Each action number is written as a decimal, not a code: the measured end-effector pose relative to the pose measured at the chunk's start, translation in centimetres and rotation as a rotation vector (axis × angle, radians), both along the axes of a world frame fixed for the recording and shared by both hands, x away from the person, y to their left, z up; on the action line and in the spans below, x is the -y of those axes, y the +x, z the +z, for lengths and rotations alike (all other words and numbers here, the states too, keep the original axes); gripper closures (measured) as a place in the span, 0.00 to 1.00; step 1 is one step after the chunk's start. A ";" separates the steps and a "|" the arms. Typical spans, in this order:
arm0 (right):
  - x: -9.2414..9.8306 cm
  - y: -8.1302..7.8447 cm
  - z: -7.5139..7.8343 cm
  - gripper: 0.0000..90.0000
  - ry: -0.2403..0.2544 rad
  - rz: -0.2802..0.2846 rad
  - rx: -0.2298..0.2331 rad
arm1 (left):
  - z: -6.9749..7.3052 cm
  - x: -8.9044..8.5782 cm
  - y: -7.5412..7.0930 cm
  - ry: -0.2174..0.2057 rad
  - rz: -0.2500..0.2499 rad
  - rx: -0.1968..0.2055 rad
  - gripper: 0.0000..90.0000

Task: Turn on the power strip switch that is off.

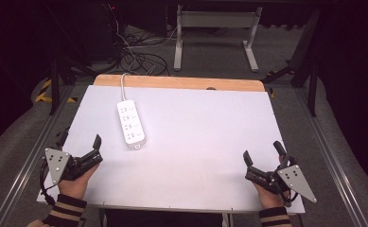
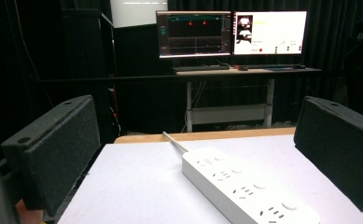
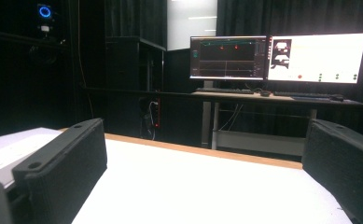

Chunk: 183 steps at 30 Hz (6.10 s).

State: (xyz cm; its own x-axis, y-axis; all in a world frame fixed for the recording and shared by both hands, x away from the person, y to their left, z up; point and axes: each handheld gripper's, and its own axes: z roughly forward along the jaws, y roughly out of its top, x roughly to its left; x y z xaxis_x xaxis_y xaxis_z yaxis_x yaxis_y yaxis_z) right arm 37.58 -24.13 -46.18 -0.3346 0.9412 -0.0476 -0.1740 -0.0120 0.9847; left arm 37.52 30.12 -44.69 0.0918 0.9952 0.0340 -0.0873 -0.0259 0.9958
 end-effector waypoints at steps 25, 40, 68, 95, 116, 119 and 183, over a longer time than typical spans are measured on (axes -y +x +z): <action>-0.3 0.1 -0.2 0.01 -0.033 0.015 -0.002 | 0.3 -0.1 -0.1 0.007 -0.065 0.012 0.21; -0.1 0.0 -0.1 0.02 -0.020 0.019 -0.005 | 1.1 -0.2 -0.6 -0.026 -0.136 -0.080 1.00; -0.1 0.4 0.5 0.04 -0.010 0.025 -0.016 | 7.7 2.4 5.1 0.153 -0.198 -0.265 1.00; -0.2 0.1 0.9 0.04 -0.039 0.014 -0.046 | 8.3 7.0 20.4 0.271 -0.178 -0.733 1.00; -0.4 0.0 1.0 0.05 -0.027 0.028 -0.052 | 2.2 7.7 25.6 0.221 -0.111 -1.026 1.00; -0.4 0.0 1.0 0.05 -0.026 0.029 -0.052 | 1.4 7.6 26.1 0.206 -0.094 -1.036 1.00; -0.1 -0.3 1.4 0.06 -0.026 0.005 -0.041 | 0.2 5.3 25.1 0.149 -0.112 -0.966 1.00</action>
State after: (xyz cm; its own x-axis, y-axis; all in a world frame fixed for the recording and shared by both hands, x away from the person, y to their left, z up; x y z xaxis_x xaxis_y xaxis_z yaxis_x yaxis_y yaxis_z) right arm 37.33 -24.04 -44.79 -0.3415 0.9380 -0.0586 -0.1340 0.0131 0.9909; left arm 62.65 24.83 -44.47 0.2401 0.9705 0.0191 0.7529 -0.1986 0.6275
